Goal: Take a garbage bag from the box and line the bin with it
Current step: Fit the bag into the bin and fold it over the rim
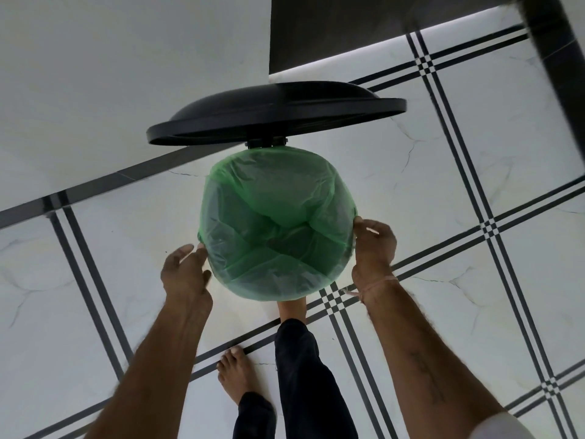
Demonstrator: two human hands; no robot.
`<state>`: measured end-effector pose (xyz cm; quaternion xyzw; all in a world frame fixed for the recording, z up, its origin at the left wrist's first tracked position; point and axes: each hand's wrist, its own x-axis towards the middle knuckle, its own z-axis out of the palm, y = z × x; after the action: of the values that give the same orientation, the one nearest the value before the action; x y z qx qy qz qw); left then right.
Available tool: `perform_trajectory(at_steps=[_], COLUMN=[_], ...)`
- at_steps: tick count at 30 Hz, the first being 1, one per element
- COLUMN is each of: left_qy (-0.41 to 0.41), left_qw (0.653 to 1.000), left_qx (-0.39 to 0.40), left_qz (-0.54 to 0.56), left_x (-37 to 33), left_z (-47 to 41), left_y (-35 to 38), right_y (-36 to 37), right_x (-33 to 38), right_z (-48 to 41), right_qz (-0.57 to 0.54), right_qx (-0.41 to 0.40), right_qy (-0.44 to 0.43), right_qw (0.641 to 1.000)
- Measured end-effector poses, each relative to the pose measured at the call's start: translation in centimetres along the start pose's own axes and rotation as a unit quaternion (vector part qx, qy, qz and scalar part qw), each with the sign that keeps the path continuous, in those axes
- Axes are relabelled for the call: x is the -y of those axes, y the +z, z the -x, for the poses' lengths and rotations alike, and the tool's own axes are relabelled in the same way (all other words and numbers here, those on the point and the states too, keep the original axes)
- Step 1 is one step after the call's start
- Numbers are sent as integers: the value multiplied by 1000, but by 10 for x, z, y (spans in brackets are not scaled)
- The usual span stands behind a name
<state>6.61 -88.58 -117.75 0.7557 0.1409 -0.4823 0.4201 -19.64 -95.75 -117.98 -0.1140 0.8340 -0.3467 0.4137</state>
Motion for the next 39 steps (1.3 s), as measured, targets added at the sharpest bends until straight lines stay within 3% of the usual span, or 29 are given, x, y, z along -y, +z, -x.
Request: perform_trajectory(at_steps=[3,6,11,14,16,21,24,29,35,39], left_qy=[140,180,136,69,57,67,66,-3,-68,-25], left_qw=[989,978,977,974,969,973,966,950,944,949], left_qx=[15,45,82,145,166,159,208,268,264,270], left_qz=[-53,-99,-140,-162,-176,-153,-135,-158,-184,-162], left_x=[-12,-22,-34,-40,-44,-68,-82,-91,-97,-97], left_z=[4,0,-24,-32,-34,-40,-55,-71,-81,-78], left_y=[8,20,28,25,24,43,63,74,77,69], right_y=[12,22,29,18,13,35,56,72,74,74], right_x=[9,14,27,38,42,64,76,85,91,86], right_z=[-2,-10,-34,-38,-46,-48,-46,-59,-72,-70], right_qz=[56,127,99,80,97,156,123,114,181,120], right_qx=[16,85,164,283,308,243,276,325,364,353], right_qy=[-154,-204,-65,34,59,-24,-54,67,88,-25], right_qw=[986,967,979,955,945,957,952,936,910,927])
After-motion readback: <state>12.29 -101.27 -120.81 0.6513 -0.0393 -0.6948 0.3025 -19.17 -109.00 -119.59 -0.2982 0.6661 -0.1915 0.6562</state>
